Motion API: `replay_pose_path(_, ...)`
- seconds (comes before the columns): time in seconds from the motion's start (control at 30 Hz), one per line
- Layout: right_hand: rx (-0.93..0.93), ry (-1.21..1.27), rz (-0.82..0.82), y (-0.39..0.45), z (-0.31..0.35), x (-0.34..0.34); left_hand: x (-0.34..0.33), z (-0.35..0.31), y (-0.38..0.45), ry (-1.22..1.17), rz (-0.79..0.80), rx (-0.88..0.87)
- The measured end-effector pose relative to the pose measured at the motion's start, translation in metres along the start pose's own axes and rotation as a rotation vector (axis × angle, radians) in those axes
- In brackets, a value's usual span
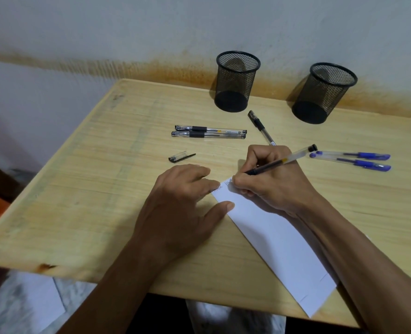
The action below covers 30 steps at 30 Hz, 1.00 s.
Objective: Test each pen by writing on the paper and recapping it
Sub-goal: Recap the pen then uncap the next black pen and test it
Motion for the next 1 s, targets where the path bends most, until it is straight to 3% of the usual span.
replay_pose_path(1.0, -0.003, 0.090, -0.011, 0.0043, -0.0080, 0.0032, -0.0014, 0.0015, -0.0009, 0.013, -0.025, -0.018)
Point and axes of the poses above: each hand's wrist, its own y-axis towards the middle knuckle, its own x-axis out of the back of the hand, z = x × y, the point moved 9 cm from there along y, towards the middle knuckle, and after that the axes turned 5 degrees about -x, right-handed, at the moved point
